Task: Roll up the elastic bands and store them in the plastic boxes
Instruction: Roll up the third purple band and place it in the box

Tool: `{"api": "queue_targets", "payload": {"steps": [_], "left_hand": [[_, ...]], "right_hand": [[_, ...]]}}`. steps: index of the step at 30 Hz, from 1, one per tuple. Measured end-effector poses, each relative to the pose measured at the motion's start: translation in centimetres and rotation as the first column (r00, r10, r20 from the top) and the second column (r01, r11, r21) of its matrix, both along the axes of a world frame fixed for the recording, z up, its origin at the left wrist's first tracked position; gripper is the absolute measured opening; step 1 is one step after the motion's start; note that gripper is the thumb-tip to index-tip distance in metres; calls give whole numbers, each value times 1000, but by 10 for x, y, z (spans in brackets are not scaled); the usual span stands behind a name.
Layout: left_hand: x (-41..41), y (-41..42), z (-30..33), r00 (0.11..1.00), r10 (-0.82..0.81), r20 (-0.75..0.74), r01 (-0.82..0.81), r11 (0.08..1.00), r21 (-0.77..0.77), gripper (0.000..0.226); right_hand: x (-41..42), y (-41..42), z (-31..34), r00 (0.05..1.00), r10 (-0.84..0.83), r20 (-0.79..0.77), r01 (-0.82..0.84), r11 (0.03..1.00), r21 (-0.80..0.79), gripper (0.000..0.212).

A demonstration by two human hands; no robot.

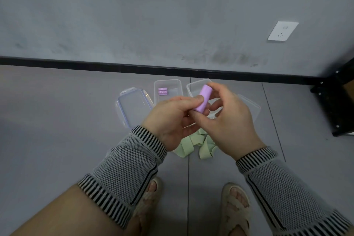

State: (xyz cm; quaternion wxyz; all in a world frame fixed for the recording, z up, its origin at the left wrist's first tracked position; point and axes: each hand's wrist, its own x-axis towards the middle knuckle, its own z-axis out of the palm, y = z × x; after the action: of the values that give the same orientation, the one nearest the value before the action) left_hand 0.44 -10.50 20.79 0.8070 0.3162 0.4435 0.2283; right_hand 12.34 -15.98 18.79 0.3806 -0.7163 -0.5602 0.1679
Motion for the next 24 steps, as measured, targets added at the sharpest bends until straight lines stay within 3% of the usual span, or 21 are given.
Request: {"api": "queue_targets", "payload": {"steps": [2,6,12,14,16,19,24], "left_hand": [[0,1,0,1000,-20,-21,20,1000,17,30],[-2,0,-1,996,-62,-70,65,997,37,10],[-5,2,0,993,-83,-80,87,995,48,9],[-6,1,-1,993,-72,-97,79,994,74,7],[-7,3,-5,987,-25,-158,50,986,156,11],[-8,8,-8,951,74,-300,46,926,376,11],[-8,8,-5,932,50,-360,138,868,477,13]], "right_hand": [[2,0,0,1000,-1,11,1,1000,13,56],[4,-1,2,998,29,64,-35,995,88,29],[5,-3,10,996,64,64,-72,987,144,20],[6,-1,7,995,82,55,-87,992,92,20],[8,1,4,993,107,-50,-110,993,-46,29],[9,0,2,931,108,-350,-177,969,-171,56],[16,0,6,878,30,-478,-87,992,-96,19]]}}
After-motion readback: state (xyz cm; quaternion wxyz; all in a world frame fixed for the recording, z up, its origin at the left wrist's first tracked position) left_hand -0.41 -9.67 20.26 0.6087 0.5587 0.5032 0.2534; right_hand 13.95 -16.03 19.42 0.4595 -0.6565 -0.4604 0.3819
